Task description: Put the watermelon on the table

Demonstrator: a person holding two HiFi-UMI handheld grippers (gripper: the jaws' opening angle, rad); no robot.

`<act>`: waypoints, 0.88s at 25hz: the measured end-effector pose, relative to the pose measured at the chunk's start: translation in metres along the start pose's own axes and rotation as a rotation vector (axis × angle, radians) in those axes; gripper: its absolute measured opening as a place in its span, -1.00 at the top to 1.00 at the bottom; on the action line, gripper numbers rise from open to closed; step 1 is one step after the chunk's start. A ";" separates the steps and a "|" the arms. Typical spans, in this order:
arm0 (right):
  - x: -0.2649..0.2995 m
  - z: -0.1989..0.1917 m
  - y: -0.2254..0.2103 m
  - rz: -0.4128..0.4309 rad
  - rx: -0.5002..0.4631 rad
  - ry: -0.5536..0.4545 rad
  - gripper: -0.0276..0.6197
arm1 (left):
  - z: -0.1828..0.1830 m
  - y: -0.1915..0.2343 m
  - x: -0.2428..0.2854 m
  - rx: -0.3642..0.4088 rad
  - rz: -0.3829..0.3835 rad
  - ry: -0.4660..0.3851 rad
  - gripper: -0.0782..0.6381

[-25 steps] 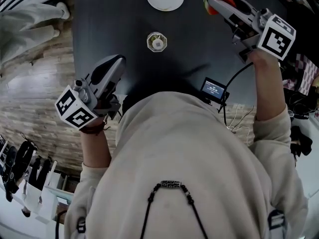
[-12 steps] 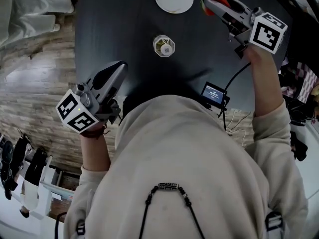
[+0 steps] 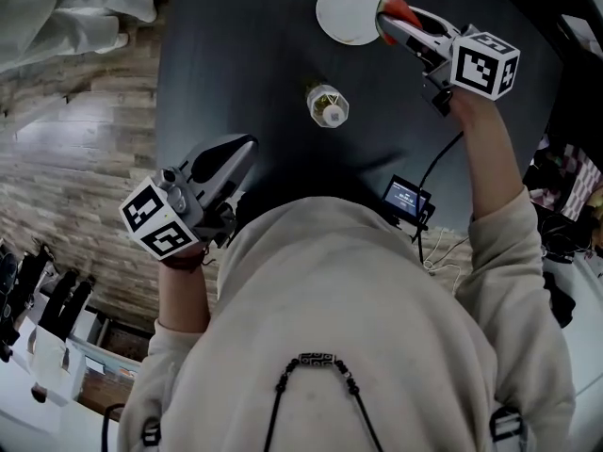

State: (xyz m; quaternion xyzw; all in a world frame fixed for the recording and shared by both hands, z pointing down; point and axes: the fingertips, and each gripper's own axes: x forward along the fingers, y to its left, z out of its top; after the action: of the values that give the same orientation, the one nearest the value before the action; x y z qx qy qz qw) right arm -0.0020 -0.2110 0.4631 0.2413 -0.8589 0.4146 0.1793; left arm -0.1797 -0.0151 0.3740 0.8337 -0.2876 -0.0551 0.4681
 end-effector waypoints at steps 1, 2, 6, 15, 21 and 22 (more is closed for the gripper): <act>0.007 -0.004 -0.005 -0.010 -0.009 0.018 0.32 | -0.001 0.000 0.000 -0.005 0.000 0.003 0.79; 0.013 -0.007 -0.009 -0.021 -0.023 0.037 0.32 | -0.002 0.001 0.000 -0.008 -0.001 0.005 0.79; 0.036 -0.019 -0.026 -0.061 -0.068 0.105 0.32 | -0.001 -0.003 0.002 -0.011 -0.024 0.006 0.79; 0.082 -0.045 -0.052 -0.141 -0.157 0.248 0.32 | -0.003 0.003 -0.004 -0.025 0.000 -0.010 0.79; 0.096 -0.066 -0.071 -0.220 -0.225 0.345 0.32 | 0.002 0.012 -0.014 -0.018 0.028 -0.033 0.79; 0.099 -0.067 -0.073 -0.231 -0.228 0.356 0.32 | 0.007 0.016 -0.020 -0.016 0.037 -0.044 0.79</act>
State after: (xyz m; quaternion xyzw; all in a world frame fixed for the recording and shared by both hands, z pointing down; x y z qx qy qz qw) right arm -0.0342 -0.2229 0.5990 0.2394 -0.8217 0.3276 0.4002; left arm -0.2056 -0.0164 0.3795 0.8230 -0.3128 -0.0669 0.4694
